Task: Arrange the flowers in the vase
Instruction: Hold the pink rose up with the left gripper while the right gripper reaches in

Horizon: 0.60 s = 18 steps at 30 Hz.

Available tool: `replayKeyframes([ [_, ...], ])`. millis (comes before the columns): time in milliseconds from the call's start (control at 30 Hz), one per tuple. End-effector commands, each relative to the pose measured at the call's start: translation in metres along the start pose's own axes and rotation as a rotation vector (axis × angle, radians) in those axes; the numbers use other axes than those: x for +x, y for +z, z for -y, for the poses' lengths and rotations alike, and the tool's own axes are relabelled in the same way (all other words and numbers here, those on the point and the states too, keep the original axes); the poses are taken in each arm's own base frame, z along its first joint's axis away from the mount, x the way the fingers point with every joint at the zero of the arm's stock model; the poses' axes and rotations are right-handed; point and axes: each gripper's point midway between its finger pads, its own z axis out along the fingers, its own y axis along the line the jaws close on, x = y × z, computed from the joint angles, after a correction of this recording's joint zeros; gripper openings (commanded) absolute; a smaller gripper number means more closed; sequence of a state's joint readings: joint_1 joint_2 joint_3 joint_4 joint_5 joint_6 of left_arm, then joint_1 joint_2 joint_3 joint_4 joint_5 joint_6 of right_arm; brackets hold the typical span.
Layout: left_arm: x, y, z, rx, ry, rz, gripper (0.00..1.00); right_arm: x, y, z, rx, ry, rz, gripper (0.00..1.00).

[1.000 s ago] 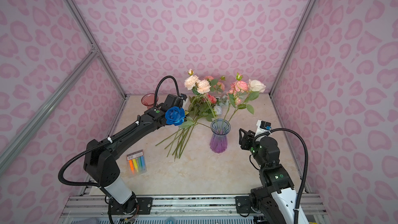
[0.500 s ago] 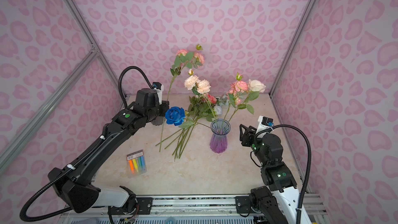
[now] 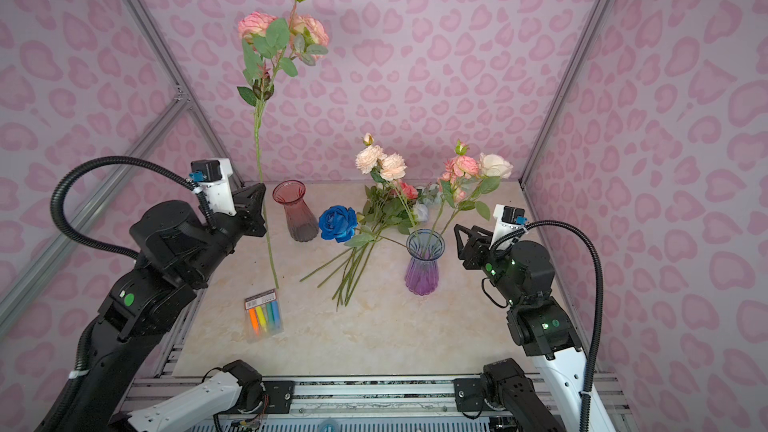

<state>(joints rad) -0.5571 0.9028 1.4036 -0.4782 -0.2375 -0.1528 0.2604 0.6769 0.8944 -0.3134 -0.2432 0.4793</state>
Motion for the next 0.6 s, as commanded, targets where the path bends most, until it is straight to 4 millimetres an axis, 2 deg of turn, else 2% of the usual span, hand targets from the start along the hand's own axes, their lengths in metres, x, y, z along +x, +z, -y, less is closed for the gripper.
replayKeyframes([
  [0,0.003,-0.021,0.033,0.203,0.021,0.029,0.04,-0.007,-0.003,-0.028,-0.103,-0.017,-0.002,0.55],
  [33,0.011,-0.026,0.041,0.251,0.025,0.021,0.04,-0.01,-0.004,-0.039,-0.134,-0.028,-0.004,0.56],
  [167,0.01,-0.044,0.064,0.393,-0.01,0.055,0.04,-0.024,-0.008,-0.093,-0.287,-0.08,0.009,0.6],
  [300,0.015,-0.042,0.069,0.412,-0.027,0.038,0.04,-0.038,-0.009,-0.167,-0.462,-0.138,0.017,0.63],
  [433,0.019,-0.043,0.075,0.452,-0.04,0.027,0.04,-0.034,-0.002,-0.242,-0.604,-0.217,-0.001,0.65],
  [533,0.02,-0.047,0.078,0.474,-0.055,0.034,0.04,-0.025,0.009,-0.286,-0.674,-0.244,-0.012,0.66],
  [567,0.02,-0.048,0.078,0.479,-0.055,0.033,0.04,-0.032,0.009,-0.3,-0.702,-0.24,0.002,0.67],
])
